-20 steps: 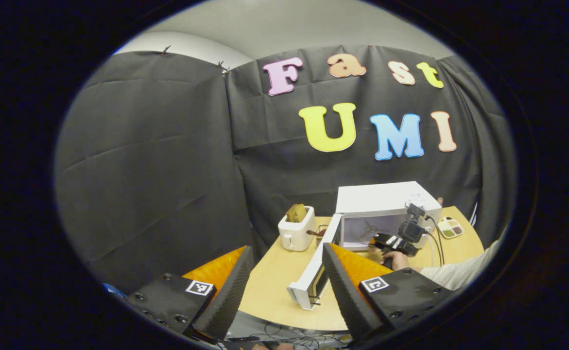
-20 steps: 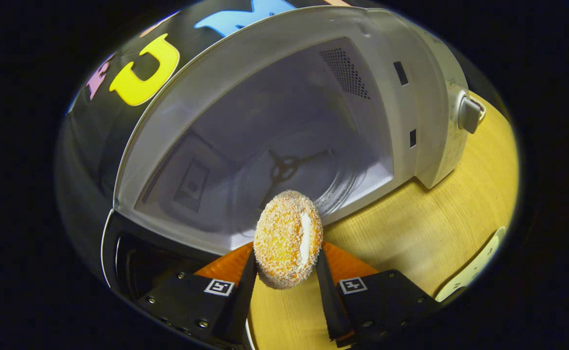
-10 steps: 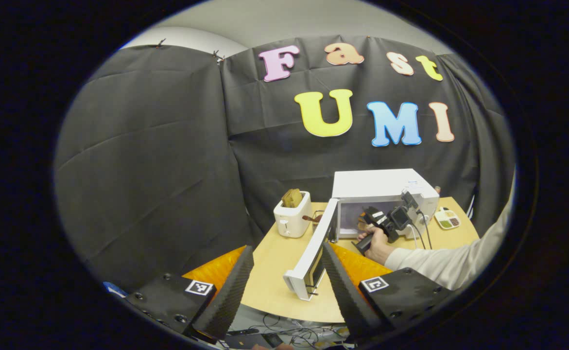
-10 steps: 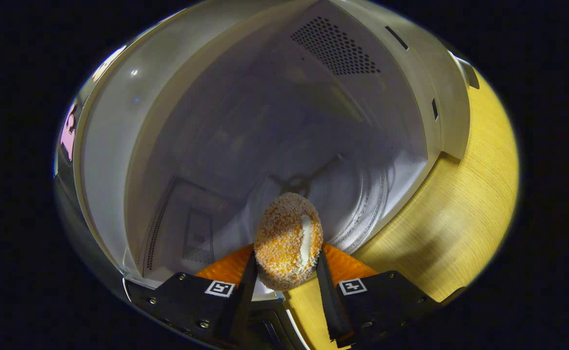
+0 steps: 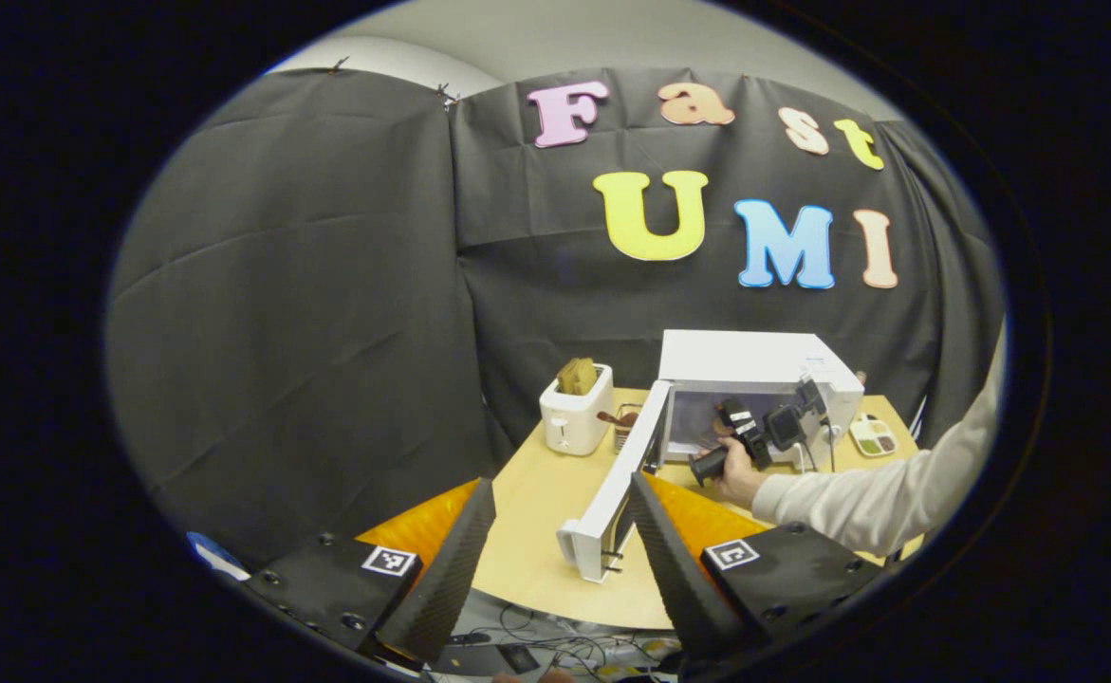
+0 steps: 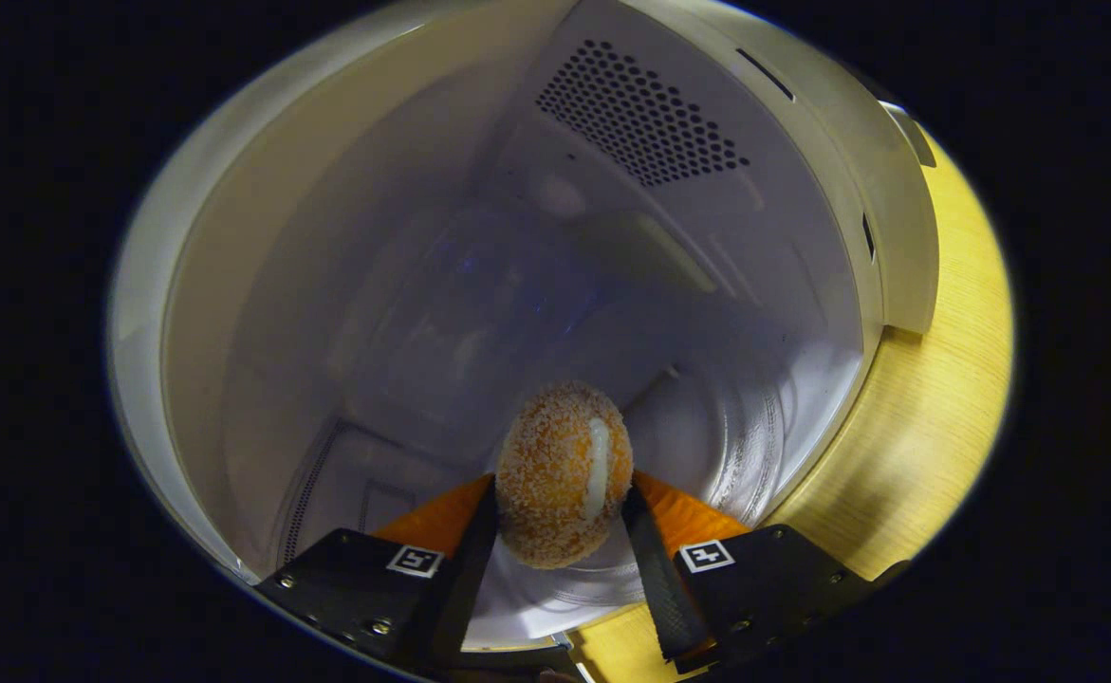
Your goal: Open the microwave oven with the left hand, put the food in, and close the microwave oven.
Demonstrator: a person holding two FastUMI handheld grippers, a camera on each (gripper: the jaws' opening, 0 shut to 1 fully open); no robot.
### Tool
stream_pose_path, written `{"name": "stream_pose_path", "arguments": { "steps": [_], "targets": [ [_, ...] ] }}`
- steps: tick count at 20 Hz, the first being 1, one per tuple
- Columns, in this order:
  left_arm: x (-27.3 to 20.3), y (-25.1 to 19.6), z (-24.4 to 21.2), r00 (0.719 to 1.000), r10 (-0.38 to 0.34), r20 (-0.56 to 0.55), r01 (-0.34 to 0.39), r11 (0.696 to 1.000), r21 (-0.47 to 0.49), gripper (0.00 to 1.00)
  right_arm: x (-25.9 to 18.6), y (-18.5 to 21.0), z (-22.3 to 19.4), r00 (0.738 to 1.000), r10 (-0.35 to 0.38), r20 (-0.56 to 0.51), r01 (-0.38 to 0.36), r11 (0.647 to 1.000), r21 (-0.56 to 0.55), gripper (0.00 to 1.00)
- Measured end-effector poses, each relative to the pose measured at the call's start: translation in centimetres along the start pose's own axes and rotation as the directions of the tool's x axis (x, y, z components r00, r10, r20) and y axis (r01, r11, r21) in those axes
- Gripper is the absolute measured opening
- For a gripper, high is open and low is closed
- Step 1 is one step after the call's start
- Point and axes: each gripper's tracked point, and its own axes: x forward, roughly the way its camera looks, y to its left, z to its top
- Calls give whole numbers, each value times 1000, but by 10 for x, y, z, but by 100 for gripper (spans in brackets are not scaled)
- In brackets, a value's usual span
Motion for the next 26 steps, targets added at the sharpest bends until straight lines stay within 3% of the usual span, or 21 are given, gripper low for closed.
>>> {"name": "stream_pose_path", "arguments": {
  "steps": [7,9,11,12,16,17,18,22,23,25,26],
  "targets": [
    [-1,3,0,1000,-10,17,10,1000,-10,99,-17,-2,-15,995,-1,-96,0,1000,-13,78],
    [-2,7,-2,1000,-8,21,9,1000,-29,93,-30,-1,-20,991,15,-132,-21,999,-46,80],
    [-4,9,-1,1000,-14,27,15,999,-52,91,-50,-6,-19,989,17,-150,-35,992,-118,92],
    [-5,8,1,999,-20,40,22,998,-59,99,-59,-10,-17,987,22,-156,-45,989,-144,96],
    [-11,10,3,994,-51,98,57,996,-62,99,-107,-35,-9,978,21,-207,-58,983,-173,96],
    [-14,12,2,991,-58,120,67,995,-68,90,-123,-39,-3,978,26,-207,-66,979,-192,96],
    [-18,16,3,988,-64,137,75,994,-74,99,-138,-43,5,979,33,-203,-79,972,-222,97],
    [-30,29,0,970,-111,217,143,980,-138,99,-211,-38,24,966,85,-243,-164,932,-325,97],
    [-27,34,-5,966,-123,227,160,975,-152,90,-231,-33,28,964,105,-243,-189,916,-353,97],
    [-20,41,-18,959,-152,239,198,963,-182,94,-268,-27,35,957,131,-259,-236,870,-432,96],
    [-15,46,-24,957,-162,241,212,957,-200,91,-286,-26,38,953,137,-270,-255,843,-474,96]
  ]
}}
